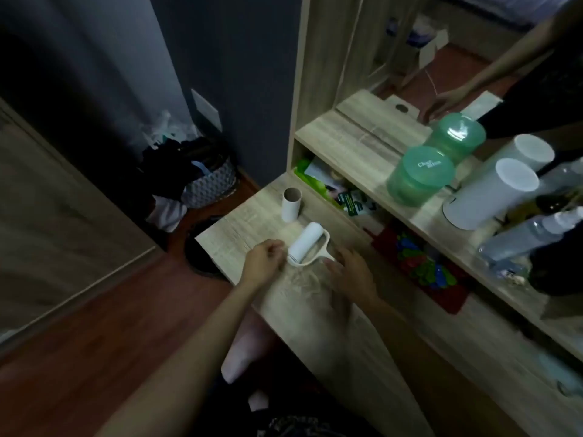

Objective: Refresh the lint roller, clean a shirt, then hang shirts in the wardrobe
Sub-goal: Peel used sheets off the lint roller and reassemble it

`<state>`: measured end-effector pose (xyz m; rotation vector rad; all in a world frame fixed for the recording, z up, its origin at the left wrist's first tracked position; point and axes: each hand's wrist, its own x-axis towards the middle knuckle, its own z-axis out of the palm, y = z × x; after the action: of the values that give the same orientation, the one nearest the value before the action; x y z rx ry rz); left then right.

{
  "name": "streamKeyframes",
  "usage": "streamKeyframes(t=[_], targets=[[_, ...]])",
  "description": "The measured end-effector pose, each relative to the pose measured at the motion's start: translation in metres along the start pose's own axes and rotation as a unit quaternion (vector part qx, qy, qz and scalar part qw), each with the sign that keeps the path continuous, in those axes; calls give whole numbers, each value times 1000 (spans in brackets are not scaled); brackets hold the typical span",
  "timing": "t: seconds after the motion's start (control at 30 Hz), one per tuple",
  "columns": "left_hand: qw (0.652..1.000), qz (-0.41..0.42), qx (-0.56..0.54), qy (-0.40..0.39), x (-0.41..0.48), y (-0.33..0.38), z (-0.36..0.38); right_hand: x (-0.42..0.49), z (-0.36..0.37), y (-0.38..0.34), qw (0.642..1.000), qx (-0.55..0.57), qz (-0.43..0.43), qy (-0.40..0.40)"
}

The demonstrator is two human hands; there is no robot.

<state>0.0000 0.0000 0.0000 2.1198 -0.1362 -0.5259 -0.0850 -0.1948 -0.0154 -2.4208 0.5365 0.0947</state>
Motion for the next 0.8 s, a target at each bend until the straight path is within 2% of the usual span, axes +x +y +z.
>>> streamKeyframes(t=[0.17,0.27,0.53,0.7,0.8], targets=[[996,-70,-62,-11,-2,3,14,2,2,-17,991,105,88,-4],[992,-85,-96,-3,-2,7,17,9,0,-26,987,118,105,-9],[979,-107,-175,-10,-3,3,12,11,4,-27,985,147,87,-15],[992,-47,-113,-39,0,5,-5,9,-4,-32,986,161,45,-26],[989,-13,-129,-70,0,22,-13,7,-10,-35,989,143,-12,-40]])
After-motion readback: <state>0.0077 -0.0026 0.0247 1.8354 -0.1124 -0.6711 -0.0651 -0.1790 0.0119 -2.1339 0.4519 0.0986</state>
